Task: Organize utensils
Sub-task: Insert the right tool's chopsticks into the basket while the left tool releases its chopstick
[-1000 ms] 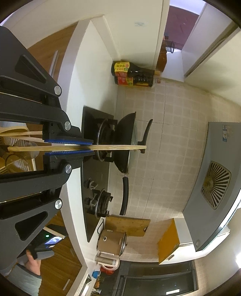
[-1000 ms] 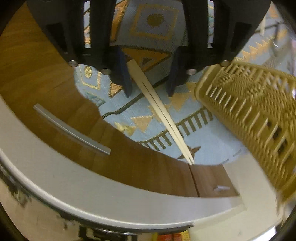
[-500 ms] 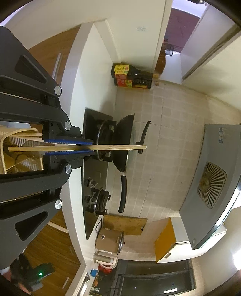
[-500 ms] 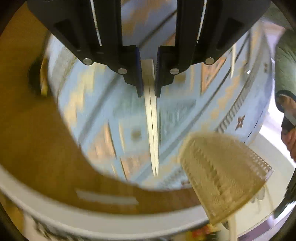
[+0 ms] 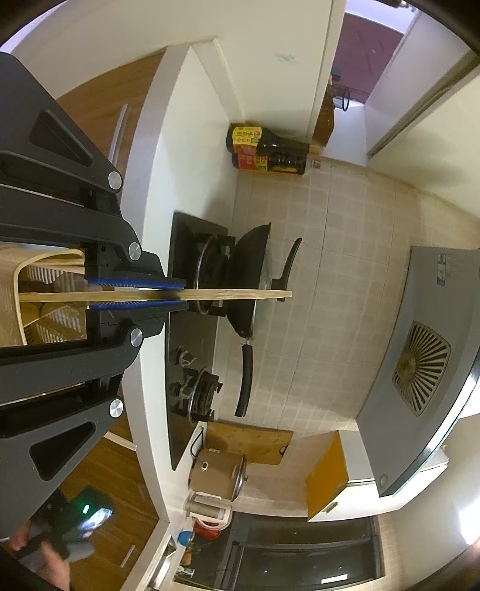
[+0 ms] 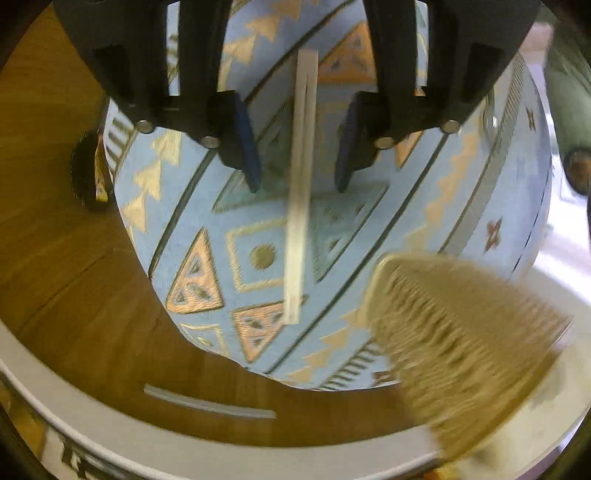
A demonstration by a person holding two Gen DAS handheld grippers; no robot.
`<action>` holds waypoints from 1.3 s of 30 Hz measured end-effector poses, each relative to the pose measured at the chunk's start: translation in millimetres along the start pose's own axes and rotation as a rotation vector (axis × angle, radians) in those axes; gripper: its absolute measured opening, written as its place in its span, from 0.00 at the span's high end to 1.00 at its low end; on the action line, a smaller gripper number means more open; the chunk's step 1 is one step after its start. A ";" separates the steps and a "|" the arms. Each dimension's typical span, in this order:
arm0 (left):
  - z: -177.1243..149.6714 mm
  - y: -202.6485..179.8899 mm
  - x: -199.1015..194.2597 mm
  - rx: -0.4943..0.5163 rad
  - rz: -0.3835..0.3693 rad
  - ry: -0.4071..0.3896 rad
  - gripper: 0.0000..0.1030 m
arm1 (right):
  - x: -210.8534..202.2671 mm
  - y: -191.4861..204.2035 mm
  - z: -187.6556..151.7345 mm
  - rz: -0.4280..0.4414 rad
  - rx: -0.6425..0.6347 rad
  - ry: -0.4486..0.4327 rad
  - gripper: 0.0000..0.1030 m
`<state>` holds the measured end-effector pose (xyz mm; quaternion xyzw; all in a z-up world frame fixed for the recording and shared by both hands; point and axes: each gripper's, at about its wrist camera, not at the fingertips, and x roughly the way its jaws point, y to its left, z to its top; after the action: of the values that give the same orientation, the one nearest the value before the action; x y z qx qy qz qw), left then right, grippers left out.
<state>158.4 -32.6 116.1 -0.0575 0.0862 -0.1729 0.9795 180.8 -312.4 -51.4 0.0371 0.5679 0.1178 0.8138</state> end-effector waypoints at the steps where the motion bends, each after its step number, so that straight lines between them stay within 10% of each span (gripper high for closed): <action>1: -0.5 -0.8 -0.4 0.005 0.001 0.001 0.96 | 5.0 -2.0 8.3 0.017 0.012 0.022 0.72; 10: -5.5 -5.0 6.2 0.026 0.005 0.015 0.96 | 4.5 14.3 28.4 -0.090 -0.064 0.081 0.91; 26: 1.6 -5.6 0.9 0.015 -0.006 -0.018 0.96 | -227.4 63.1 1.5 0.135 -0.087 -0.864 0.91; 39: -4.9 5.3 11.5 -0.016 -0.012 -0.014 0.96 | -168.2 104.4 41.4 -0.025 -0.076 -1.117 0.91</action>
<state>169.8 -32.1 108.9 -0.0672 0.0804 -0.1774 0.9785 148.7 -247.4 137.4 0.0579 0.0463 0.0908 0.9931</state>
